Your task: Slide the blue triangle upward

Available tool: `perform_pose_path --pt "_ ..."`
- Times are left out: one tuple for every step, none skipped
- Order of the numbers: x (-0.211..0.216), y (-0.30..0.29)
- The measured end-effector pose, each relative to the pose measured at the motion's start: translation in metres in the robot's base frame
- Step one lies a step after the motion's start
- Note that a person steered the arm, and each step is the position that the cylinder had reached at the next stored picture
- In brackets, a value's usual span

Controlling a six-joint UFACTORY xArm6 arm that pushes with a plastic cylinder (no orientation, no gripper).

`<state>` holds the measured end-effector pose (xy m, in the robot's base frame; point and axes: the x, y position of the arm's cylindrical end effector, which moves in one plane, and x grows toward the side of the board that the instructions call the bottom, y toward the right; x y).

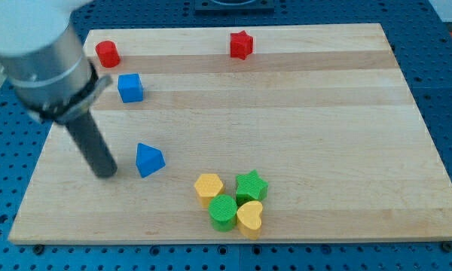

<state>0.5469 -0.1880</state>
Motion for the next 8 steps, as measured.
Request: perform_pose_path --pt "0.015 0.018" --pt "-0.002 0.065" --pt "-0.043 0.112" --pt "-0.077 0.146" --pt "-0.071 0.139" --pt "-0.036 0.115" --pt "0.009 0.093" --pt "0.045 0.073"
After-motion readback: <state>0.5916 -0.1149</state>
